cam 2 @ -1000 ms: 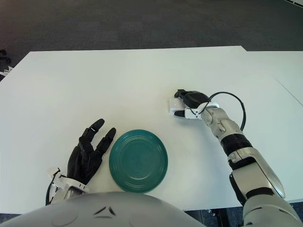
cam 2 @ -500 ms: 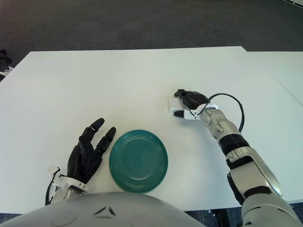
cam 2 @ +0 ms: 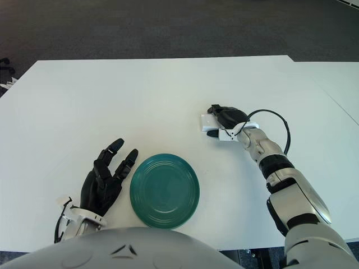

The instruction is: Put the charger into the plate.

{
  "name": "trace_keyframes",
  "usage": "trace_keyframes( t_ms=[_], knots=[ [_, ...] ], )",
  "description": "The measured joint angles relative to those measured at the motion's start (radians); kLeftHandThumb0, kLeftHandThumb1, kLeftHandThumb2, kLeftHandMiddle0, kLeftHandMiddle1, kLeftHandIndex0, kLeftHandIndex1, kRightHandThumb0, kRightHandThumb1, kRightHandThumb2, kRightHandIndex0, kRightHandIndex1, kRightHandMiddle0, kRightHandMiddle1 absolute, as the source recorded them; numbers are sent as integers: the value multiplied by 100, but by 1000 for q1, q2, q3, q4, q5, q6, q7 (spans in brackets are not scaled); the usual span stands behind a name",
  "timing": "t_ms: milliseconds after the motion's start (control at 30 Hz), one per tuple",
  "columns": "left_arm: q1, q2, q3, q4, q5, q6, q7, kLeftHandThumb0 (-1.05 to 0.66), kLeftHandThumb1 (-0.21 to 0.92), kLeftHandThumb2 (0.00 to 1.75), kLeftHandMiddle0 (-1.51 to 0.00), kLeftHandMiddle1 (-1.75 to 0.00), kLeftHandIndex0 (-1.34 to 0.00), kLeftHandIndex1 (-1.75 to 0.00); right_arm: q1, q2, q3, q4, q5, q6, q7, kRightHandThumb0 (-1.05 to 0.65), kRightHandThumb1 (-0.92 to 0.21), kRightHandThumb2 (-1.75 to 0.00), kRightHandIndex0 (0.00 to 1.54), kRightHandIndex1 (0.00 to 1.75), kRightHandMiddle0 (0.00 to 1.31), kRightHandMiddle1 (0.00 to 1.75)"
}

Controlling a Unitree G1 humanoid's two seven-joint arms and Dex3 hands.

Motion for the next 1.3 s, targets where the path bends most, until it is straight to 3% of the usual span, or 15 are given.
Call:
trace_keyframes(
  t_ms=[233,267,300,333,400,533,667,833,1000,1300],
  knots=[
    [0,0,0,0,2,-4,0,-103,92,94,-55,-3,-10,-95,-29,13,24,63,-1,-17,-45,-62,-92,-40,45,5,9,86],
    [1,0,0,0,2,-4,0,-103,92,94,-55,-3,-10,-95,-32,15,26,69,-1,-18,-51,-60,-92,-40,43,38,11,108],
    [1,0,0,-1,2,-4,0,-103,92,94,-55,-3,-10,-95,-34,16,29,75,-1,-20,-58,-60,-92,-40,39,54,11,116],
    [1,0,0,-1,2,-4,0,-103,92,94,-55,-3,-9,-95,-37,17,31,81,-1,-21,-67,-51,-91,-44,38,90,16,136],
    [2,1,0,-4,2,-4,0,-103,92,95,-55,-3,-9,-94,-52,24,45,112,-16,-25,-103,-43,-86,-55,36,135,23,158],
    [3,0,-1,-12,1,-4,0,-104,92,96,-54,-3,-8,-94,-101,40,104,198,-80,-16,-201,-39,-76,-72,46,164,29,170],
    [10,0,1,-18,-1,-9,0,-104,92,98,-54,-2,-8,-93,-142,40,181,243,-161,14,-267,-39,-71,-80,57,172,33,174],
    [13,0,2,-19,-4,-17,0,-105,92,101,-54,-2,-8,-91,-152,4,208,234,-180,-10,-283,-39,-69,-83,64,174,34,174],
    [15,1,2,-19,-14,-20,-4,-105,92,103,-55,-2,-8,-89,-145,-34,195,223,-172,-28,-260,-38,-69,-84,65,175,34,175],
    [15,4,3,-20,-25,-30,-18,-105,92,105,-56,-2,-9,-88,-132,-31,149,242,-129,-22,-233,-38,-70,-82,65,175,33,175]
  ],
)
